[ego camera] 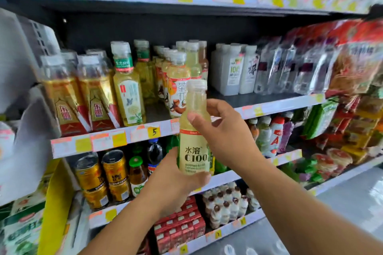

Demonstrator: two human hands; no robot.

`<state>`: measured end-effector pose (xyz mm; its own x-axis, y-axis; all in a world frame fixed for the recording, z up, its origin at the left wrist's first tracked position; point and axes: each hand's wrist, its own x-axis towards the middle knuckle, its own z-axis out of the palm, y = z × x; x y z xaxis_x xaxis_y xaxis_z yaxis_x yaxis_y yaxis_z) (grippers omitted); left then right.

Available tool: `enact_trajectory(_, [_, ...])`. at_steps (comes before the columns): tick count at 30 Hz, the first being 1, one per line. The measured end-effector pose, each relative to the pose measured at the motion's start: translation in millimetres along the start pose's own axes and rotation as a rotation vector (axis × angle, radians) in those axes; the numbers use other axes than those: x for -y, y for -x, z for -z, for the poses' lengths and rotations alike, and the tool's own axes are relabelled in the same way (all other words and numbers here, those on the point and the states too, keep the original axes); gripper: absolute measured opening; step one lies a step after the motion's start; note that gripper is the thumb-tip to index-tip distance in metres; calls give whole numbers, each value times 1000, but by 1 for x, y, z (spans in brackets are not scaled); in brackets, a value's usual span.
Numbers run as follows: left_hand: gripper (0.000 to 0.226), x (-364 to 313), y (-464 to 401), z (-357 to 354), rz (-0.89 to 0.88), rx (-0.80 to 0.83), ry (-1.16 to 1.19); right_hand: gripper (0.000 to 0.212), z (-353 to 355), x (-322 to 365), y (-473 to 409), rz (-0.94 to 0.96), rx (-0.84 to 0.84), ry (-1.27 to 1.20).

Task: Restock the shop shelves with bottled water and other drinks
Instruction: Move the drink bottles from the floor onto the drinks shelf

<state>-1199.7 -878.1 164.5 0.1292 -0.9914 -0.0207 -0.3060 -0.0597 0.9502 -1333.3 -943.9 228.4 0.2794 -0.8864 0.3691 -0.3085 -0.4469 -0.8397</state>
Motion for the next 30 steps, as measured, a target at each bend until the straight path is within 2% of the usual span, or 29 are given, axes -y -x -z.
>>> enact_trajectory(5, [52, -26, -9, 2, -22, -85, -166, 67, 4, 5, 8, -35, 83, 52])
enact_trajectory(8, [62, -48, -16, 5, -54, -123, -349, 78, 11, 9, -1, -24, 26, 98])
enact_trajectory(10, [75, -56, -25, 11, -59, -135, -562, 78, 15, 11, -17, -5, -21, 157])
enact_trajectory(12, [89, -54, -39, 19, -13, -176, -915, 81, 19, 11, -36, 11, -60, 179])
enact_trajectory(15, [90, -41, -54, 30, 63, -165, -1192, 82, 21, 10, -65, 9, -109, 180])
enact_trajectory(22, [81, -36, -66, 37, 22, -152, -1408, 72, 3, -8, -125, 14, -149, 111])
enact_trajectory(30, [81, -36, -67, 37, 29, -137, -1459, 77, -17, -29, -145, -64, -8, 173])
